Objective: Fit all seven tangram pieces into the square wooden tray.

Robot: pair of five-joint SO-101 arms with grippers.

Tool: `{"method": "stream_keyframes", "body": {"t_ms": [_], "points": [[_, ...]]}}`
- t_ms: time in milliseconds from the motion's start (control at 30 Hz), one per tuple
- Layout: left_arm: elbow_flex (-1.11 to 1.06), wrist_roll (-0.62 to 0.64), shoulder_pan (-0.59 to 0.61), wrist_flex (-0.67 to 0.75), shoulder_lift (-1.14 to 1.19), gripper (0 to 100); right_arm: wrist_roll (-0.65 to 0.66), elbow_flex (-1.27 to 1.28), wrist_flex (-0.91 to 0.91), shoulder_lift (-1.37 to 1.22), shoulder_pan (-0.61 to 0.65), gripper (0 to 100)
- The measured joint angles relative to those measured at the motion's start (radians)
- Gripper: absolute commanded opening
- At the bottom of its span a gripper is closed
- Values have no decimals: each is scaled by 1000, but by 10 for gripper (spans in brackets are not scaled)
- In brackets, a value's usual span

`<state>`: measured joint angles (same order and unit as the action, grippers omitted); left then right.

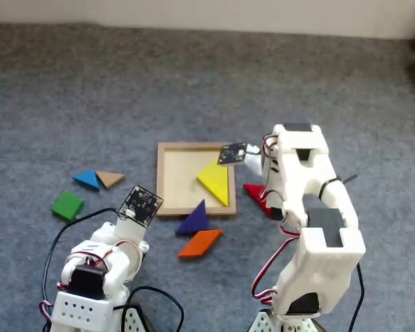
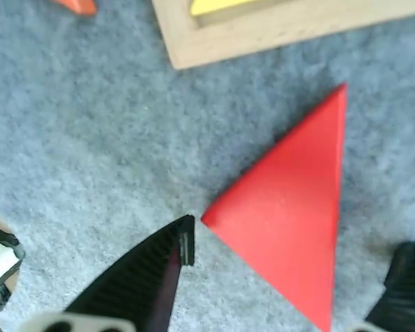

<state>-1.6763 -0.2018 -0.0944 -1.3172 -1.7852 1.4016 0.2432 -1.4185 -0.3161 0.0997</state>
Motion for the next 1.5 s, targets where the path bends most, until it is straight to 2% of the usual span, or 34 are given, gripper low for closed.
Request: {"method": "stream_keyframes", "body": {"t_ms": [900, 1267, 1500], "points": [[0, 0, 0, 0, 0, 6, 0, 0, 0, -40, 2, 389], [0, 0, 0, 0, 0, 6, 2, 15, 161, -40, 8, 389], [0, 0, 0, 0, 0, 6, 2, 17, 187, -46, 9, 389]]}}
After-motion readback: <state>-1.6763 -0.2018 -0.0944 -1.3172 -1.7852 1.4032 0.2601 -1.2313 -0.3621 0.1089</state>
